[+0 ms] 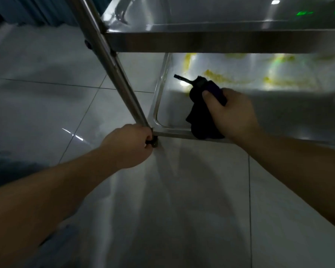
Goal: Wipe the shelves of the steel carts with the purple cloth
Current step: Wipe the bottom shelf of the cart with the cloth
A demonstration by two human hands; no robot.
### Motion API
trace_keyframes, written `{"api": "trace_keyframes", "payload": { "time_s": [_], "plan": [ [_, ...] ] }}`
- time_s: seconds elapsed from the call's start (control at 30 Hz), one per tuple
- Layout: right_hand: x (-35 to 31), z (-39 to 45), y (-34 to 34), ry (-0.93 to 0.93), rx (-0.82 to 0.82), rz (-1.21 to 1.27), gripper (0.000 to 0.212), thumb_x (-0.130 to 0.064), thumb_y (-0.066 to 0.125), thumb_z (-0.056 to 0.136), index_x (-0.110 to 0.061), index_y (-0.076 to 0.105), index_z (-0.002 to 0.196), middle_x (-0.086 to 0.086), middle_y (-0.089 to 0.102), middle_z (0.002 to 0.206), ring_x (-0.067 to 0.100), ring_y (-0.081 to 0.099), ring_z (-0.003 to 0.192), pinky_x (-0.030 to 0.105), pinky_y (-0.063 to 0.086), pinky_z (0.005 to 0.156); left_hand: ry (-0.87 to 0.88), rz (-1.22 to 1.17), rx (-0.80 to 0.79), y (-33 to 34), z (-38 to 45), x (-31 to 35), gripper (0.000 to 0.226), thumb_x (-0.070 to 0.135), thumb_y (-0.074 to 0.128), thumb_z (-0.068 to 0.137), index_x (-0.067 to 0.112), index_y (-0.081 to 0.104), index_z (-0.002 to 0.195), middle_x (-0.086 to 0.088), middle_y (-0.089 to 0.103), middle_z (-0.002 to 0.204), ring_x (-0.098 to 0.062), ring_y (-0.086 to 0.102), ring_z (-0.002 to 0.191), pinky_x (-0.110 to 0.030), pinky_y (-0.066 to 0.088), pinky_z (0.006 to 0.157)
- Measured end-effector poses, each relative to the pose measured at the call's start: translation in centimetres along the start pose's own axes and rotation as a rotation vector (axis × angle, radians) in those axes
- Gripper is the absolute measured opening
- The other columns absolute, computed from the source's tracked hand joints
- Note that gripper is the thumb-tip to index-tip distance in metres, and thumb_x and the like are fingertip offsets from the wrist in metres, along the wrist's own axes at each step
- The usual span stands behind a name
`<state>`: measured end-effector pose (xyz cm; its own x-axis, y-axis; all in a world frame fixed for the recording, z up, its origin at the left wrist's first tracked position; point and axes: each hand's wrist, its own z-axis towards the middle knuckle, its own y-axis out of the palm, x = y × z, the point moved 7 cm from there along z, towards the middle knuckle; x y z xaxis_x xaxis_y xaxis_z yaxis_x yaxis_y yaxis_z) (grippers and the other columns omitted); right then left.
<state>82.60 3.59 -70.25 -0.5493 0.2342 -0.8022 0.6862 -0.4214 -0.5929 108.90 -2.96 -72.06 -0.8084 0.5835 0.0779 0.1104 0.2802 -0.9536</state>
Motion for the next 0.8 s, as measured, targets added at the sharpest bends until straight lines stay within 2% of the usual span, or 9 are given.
{"api": "trace_keyframes", "payload": {
  "time_s": [0.13,0.23,0.3,0.4,0.47,0.5,0.57,0.67,0.8],
  "plan": [
    [-1.7,2.4,2.7,-0.034,0.056,-0.024,0.04,-0.066,0.048,0.096,-0.029,0.059,0.085,-0.012,0.062,0.075,0.001,0.059,0.065,0.026,0.039,0.054,-0.145,-0.024,-0.05,2.2,1.3,-3.7,0.035,0.055,0.055,0.099,0.028,0.066,0.119,0.006,0.063,0.109,-0.018,0.062,0.095,-0.036,0.053,0.078],
    [-3.0,3.5,5.3,-0.071,0.095,-0.029,0.043,-0.065,0.045,0.097,-0.025,0.063,0.097,-0.009,0.065,0.082,0.011,0.064,0.073,0.034,0.052,0.064,-0.279,-0.276,-0.006,2.7,2.1,-6.0,0.056,0.079,0.055,0.089,0.031,0.059,0.119,0.01,0.066,0.105,-0.007,0.062,0.085,-0.028,0.047,0.065],
    [-3.9,4.0,7.8,-0.111,0.093,-0.073,0.045,-0.062,0.043,0.099,-0.022,0.064,0.102,-0.005,0.067,0.086,0.019,0.066,0.077,0.04,0.057,0.07,-0.297,-0.488,0.097,1.9,2.7,-6.5,0.065,0.083,0.062,0.08,0.034,0.058,0.123,0.013,0.065,0.112,-0.004,0.062,0.089,-0.025,0.045,0.063],
    [-4.8,4.0,12.3,-0.188,-0.015,-0.199,0.04,-0.052,0.041,0.103,-0.021,0.065,0.103,-0.001,0.067,0.091,0.023,0.065,0.082,0.042,0.056,0.075,-0.304,-0.865,0.299,0.8,3.8,-6.1,0.043,0.067,0.076,0.078,0.041,0.06,0.109,0.018,0.069,0.102,0.004,0.067,0.088,-0.023,0.048,0.068],
    [-4.5,3.4,15.7,-0.236,-0.198,-0.269,0.036,-0.045,0.041,0.104,-0.021,0.065,0.116,0.003,0.069,0.11,0.028,0.066,0.103,0.044,0.053,0.09,-0.301,-1.096,0.443,0.4,4.3,-5.7,0.03,0.047,0.082,0.085,0.037,0.062,0.106,0.022,0.072,0.091,0.012,0.067,0.085,-0.016,0.052,0.067],
    [-4.0,2.7,17.6,-0.263,-0.323,-0.335,0.038,-0.042,0.039,0.105,-0.023,0.061,0.13,0.003,0.065,0.131,0.031,0.059,0.124,0.046,0.047,0.104,-0.285,-1.166,0.488,0.2,4.5,-5.5,0.027,0.039,0.082,0.088,0.032,0.064,0.107,0.024,0.072,0.089,0.01,0.068,0.085,-0.013,0.053,0.065],
    [-2.8,1.4,19.8,-0.329,-0.487,-0.474,0.051,-0.041,0.033,0.108,-0.031,0.037,0.158,-0.007,0.035,0.166,0.026,0.022,0.156,0.048,0.021,0.126,-0.237,-1.257,0.483,0.2,5.2,-4.8,0.017,0.028,0.078,0.093,0.021,0.069,0.105,0.015,0.074,0.088,0.0,0.072,0.087,-0.01,0.054,0.069],
    [-1.2,1.2,18.9,-0.33,-0.489,-0.497,0.059,-0.045,0.028,0.106,-0.034,0.025,0.164,-0.013,0.02,0.172,0.019,0.004,0.161,0.044,0.005,0.128,-0.16,-1.364,0.467,0.1,5.8,-4.3,0.011,0.02,0.071,0.09,0.009,0.07,0.092,-0.005,0.074,0.087,-0.014,0.074,0.087,-0.016,0.057,0.076],
    [4.1,0.8,11.9,-0.203,-0.378,-0.569,0.058,-0.044,0.035,0.103,-0.031,0.036,0.16,-0.011,0.027,0.17,0.019,0.012,0.16,0.045,0.014,0.127,-0.202,-1.336,0.522,0.2,6.1,-4.8,0.008,0.027,0.068,0.072,0.025,0.065,0.065,-0.006,0.065,0.07,-0.019,0.064,0.072,-0.03,0.055,0.071]
  ]
}}
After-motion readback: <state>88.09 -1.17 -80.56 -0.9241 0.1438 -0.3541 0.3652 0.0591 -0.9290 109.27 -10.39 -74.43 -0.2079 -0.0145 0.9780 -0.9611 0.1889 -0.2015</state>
